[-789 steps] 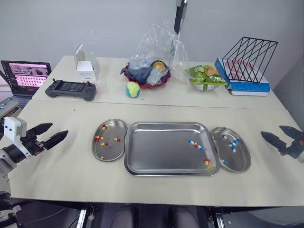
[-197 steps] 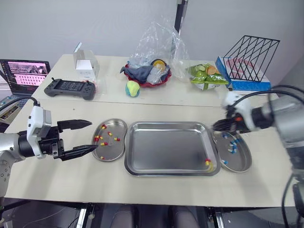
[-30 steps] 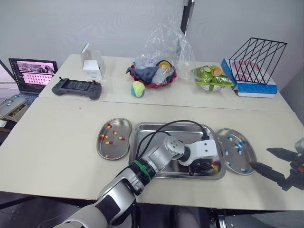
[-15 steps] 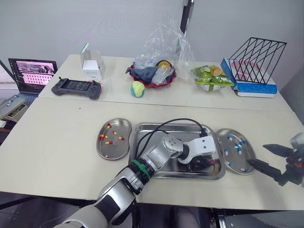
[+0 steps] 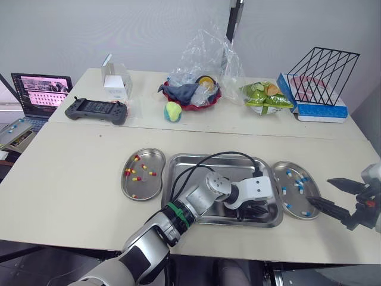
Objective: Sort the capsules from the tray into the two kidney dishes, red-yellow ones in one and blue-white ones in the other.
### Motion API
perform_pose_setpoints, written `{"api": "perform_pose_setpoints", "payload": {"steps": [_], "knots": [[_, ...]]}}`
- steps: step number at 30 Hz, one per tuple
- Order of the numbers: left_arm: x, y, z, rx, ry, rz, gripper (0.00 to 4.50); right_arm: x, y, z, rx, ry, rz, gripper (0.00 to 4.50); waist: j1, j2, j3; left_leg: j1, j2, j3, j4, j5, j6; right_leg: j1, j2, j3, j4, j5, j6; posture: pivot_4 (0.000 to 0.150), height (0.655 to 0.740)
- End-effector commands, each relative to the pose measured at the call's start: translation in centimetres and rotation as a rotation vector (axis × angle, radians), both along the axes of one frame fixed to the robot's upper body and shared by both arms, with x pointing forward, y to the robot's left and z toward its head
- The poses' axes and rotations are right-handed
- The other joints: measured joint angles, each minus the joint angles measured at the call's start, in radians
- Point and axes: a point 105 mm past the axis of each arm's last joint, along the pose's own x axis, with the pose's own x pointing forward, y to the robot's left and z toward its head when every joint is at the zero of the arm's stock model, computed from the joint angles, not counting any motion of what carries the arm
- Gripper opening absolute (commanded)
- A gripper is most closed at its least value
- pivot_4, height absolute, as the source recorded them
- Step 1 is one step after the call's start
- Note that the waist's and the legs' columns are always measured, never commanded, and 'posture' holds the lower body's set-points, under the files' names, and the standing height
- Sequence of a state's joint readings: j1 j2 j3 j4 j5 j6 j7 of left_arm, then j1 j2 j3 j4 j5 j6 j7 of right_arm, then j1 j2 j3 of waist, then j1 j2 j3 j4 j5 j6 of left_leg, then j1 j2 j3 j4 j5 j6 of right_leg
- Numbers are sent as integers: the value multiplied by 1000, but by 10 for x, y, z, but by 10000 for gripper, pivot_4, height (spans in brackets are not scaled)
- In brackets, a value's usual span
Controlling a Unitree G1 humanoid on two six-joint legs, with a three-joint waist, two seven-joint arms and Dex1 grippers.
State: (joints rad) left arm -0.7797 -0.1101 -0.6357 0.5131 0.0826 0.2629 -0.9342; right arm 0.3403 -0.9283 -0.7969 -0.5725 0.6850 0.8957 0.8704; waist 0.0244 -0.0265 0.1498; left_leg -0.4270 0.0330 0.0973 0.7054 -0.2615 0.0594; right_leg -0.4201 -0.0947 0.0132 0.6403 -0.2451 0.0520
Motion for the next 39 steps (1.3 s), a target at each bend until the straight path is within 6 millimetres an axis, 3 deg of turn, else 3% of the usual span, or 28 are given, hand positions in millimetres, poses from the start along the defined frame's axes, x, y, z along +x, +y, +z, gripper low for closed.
{"api": "perform_pose_setpoints", "payload": {"steps": [1,5,6,14,21,23,26,29,33,39], "knots": [[-11,-15,11,-14,-65,-73,13340,2,0,9,-31,-37,6,45000,0,0,0,0,0,0,0,0,0,0,0,0,0,0,0,1500,7204],[-8,-10,9,15,-88,-83,1213,4,0,9,-33,-39,5,45000,0,0,0,0,0,0,0,0,0,0,0,0,0,0,0,1500,7204],[-7,-9,8,23,-96,-85,219,4,0,9,-33,-39,4,45000,0,0,0,0,0,0,0,0,0,0,0,0,0,0,0,1500,7204],[4,-5,19,0,-107,-56,219,7,1,9,-33,-44,8,45000,-1,0,0,0,0,0,0,0,0,0,0,0,0,0,0,1500,7204],[30,12,56,-97,-75,35,219,11,3,10,-25,-50,29,45000,-3,0,0,0,0,0,0,0,0,-1,0,0,0,0,0,1500,7204],[41,28,76,-143,-66,68,219,14,5,12,-19,-56,46,45000,-6,0,0,-1,0,0,0,0,0,-1,0,0,0,0,0,1500,7204],[56,68,102,-197,-58,134,219,19,11,16,-7,-63,87,45000,-18,1,0,-1,1,0,0,0,0,-2,1,0,1,0,0,1500,7204],[74,131,119,-205,-89,256,219,27,22,19,18,-67,153,45000,-28,2,-1,1,2,0,0,0,-1,-1,2,0,2,0,0,1500,7204],[82,191,127,-201,-136,366,219,33,28,19,36,-52,213,45000,-29,2,-1,2,2,0,-1,1,-1,-1,1,0,3,0,-1,1500,7204],[74,274,113,-74,-151,525,219,45,28,19,45,-38,249,45000,-14,1,-1,2,2,1,0,1,-1,-1,0,-1,2,0,0,1500,7204]]}}
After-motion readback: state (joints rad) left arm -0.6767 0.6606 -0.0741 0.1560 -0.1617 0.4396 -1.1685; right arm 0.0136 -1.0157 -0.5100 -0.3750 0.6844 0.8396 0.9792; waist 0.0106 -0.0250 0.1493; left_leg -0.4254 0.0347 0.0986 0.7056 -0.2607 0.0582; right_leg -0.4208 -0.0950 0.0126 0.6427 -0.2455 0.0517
